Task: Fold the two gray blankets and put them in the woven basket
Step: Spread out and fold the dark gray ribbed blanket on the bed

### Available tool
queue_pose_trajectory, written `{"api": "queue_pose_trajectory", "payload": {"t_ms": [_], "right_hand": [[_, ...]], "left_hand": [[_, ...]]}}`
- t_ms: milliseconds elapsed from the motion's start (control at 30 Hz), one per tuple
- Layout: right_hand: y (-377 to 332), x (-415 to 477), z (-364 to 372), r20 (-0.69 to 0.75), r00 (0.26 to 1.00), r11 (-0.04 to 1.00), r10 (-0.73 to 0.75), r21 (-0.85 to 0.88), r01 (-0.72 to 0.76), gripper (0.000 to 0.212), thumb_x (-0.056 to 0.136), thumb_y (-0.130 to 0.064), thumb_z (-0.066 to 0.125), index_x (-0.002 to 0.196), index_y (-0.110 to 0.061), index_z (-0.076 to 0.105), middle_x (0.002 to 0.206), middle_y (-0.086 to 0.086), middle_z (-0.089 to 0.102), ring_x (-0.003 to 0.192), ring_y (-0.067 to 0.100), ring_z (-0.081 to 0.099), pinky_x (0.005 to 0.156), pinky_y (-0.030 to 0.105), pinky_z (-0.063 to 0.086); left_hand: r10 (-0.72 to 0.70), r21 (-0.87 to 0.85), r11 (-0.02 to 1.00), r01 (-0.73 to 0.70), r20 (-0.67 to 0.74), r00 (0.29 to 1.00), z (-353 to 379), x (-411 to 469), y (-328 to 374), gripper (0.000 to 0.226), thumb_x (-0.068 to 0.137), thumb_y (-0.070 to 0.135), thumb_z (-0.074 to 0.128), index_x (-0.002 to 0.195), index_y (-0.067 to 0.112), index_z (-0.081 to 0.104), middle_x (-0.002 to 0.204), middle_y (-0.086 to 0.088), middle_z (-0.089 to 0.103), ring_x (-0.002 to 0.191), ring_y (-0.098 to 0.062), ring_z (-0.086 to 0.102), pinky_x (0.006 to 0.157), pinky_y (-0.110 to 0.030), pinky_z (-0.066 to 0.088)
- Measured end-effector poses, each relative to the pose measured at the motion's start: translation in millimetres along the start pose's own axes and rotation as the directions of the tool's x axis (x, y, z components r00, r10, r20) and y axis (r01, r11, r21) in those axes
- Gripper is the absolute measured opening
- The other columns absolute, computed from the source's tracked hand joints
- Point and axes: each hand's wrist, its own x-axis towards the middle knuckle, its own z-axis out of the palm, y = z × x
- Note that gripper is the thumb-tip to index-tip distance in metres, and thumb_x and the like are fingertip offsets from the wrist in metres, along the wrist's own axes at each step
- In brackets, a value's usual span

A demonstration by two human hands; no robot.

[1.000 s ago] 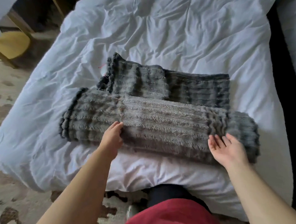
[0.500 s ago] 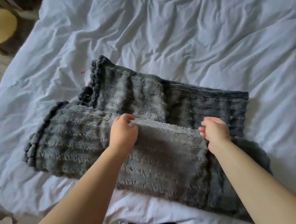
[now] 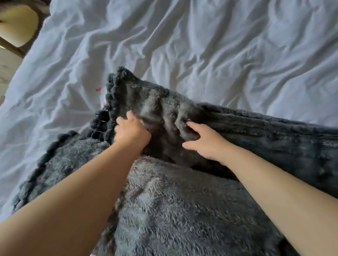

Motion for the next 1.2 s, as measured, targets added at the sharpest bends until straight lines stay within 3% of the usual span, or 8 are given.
{"api": "queue_pose_trajectory", "payload": {"t_ms": [300,467,567,667,767,900,1067,1200], "right_hand": [[24.7,36.6,36.4,0.105,0.975,0.879,0.195,-0.46,-0.126,0.082,0.089,-0.06,0.049,0.153,-0.032,0.006,0.163,0.001,0.002,0.149,0.022,0.008,0.115,0.03,0.019],[-8.2,38.8,45.3,-0.043,0.964,0.737,0.264,-0.635,-0.23,0.058,0.093,-0.039,0.053,0.144,-0.015,0.038,0.147,0.012,0.042,0.128,0.031,0.046,0.098,0.034,0.045],[-67.1,44.4,55.2,-0.284,0.951,0.783,0.122,-0.561,-0.268,0.014,0.088,-0.016,0.054,0.075,-0.01,0.052,0.087,0.011,0.059,0.069,0.026,0.053,0.052,0.028,0.042],[-120.9,64.9,69.7,-0.28,0.909,0.857,-0.309,-0.497,0.139,0.018,0.082,-0.003,0.051,0.091,-0.011,0.063,0.094,0.007,0.061,0.083,0.028,0.056,0.069,0.037,0.051],[-161.3,93.3,88.2,0.168,0.835,0.517,-0.523,-0.717,0.468,0.048,0.082,-0.008,0.059,0.127,-0.023,0.056,0.121,0.002,0.055,0.119,0.026,0.045,0.104,0.04,0.033],[-180.4,131.4,113.3,0.385,0.804,-0.024,-0.453,-0.907,0.42,0.028,0.087,-0.021,0.059,0.115,-0.02,0.063,0.112,0.003,0.063,0.114,0.027,0.047,0.106,0.044,0.024],[-203.1,166.2,135.3,0.056,0.749,0.346,-0.66,-0.863,0.369,0.012,0.089,-0.026,0.058,0.096,-0.018,0.064,0.103,0.006,0.065,0.109,0.029,0.051,0.091,0.038,0.028],[-194.8,174.1,146.8,0.028,0.869,0.496,-0.495,-0.812,0.309,0.013,0.091,-0.029,0.059,0.101,-0.021,0.059,0.112,0.005,0.062,0.111,0.028,0.048,0.099,0.04,0.029]], "left_hand": [[-0.009,-0.107,0.994,0.02,0.101,0.995,23.6,48.8,-52.6,0.089,0.073,0.056,0.072,0.141,0.015,0.031,0.137,-0.018,0.042,0.124,-0.039,0.043,0.093,-0.044,0.043],[0.02,-0.022,1.0,-0.016,0.17,0.985,21.2,57.2,-59.6,0.081,0.077,0.06,0.067,0.143,0.027,0.033,0.139,-0.016,0.03,0.126,-0.039,0.035,0.097,-0.046,0.041],[0.202,0.283,0.93,-0.235,0.141,0.969,-0.8,56.5,-69.1,0.066,0.082,0.059,0.061,0.135,0.023,0.042,0.132,-0.013,0.04,0.121,-0.035,0.044,0.091,-0.046,0.042],[0.446,0.424,0.757,-0.497,0.221,0.867,-23.1,54.5,-85.5,0.054,0.087,0.06,0.051,0.121,0.019,0.05,0.124,-0.007,0.052,0.113,-0.029,0.054,0.086,-0.042,0.039],[0.496,0.469,0.608,-0.641,0.406,0.767,-32.4,51.5,-109.7,0.055,0.089,0.068,0.033,0.098,0.021,0.06,0.1,-0.001,0.064,0.101,-0.025,0.059,0.097,-0.045,0.036],[0.602,0.391,0.607,-0.692,0.342,0.721,-37.0,52.3,-136.0,0.057,0.093,0.061,0.031,0.057,0.018,0.045,0.056,0.005,0.045,0.049,-0.013,0.042,0.047,-0.026,0.032],[0.731,0.284,0.608,-0.741,0.163,0.662,-29.6,49.8,-150.2,0.048,0.091,0.051,0.036,0.066,0.016,0.055,0.051,0.005,0.041,0.045,-0.018,0.038,0.051,-0.026,0.033],[0.457,0.244,0.776,-0.581,0.418,0.785,-25.1,61.9,-147.7,0.046,0.095,0.055,0.036,0.07,0.019,0.051,0.065,0.004,0.047,0.059,-0.016,0.047,0.062,-0.03,0.043]]}}
